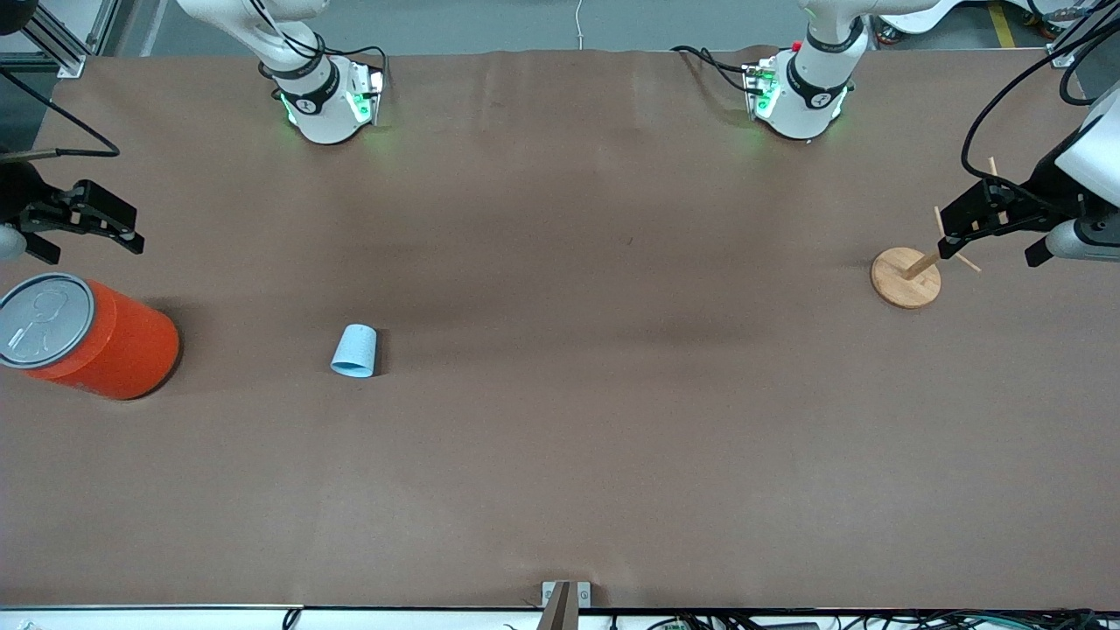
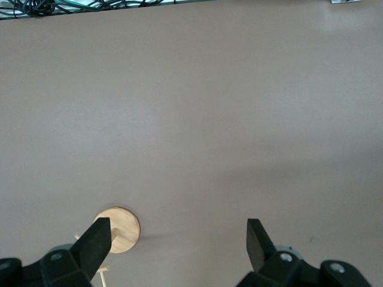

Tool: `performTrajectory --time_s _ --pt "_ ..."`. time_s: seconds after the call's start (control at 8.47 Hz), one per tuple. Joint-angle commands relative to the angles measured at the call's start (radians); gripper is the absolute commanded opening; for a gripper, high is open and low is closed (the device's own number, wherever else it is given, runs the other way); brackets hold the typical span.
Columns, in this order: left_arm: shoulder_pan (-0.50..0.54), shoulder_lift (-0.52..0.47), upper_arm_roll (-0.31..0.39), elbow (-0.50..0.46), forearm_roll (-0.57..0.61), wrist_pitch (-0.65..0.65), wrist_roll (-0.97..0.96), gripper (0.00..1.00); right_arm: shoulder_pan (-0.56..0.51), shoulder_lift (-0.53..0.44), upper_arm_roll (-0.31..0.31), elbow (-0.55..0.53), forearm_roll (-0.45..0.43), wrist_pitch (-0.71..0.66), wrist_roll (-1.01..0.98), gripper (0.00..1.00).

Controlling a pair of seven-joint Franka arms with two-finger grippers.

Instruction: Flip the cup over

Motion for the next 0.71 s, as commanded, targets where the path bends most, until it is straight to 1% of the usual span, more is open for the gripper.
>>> performTrajectory --time_s 0.0,0.59 --pt "0.004 0.0 -0.003 0.01 0.017 -0.007 0.011 1.0 0.002 0.003 0.001 0.013 -0.004 -0.01 -0.011 1.0" --pt "0.001 0.0 -0.003 0.005 0.015 -0.008 0.009 1.0 -0.004 0.006 0.001 0.007 -0.004 -0.007 -0.02 1.0"
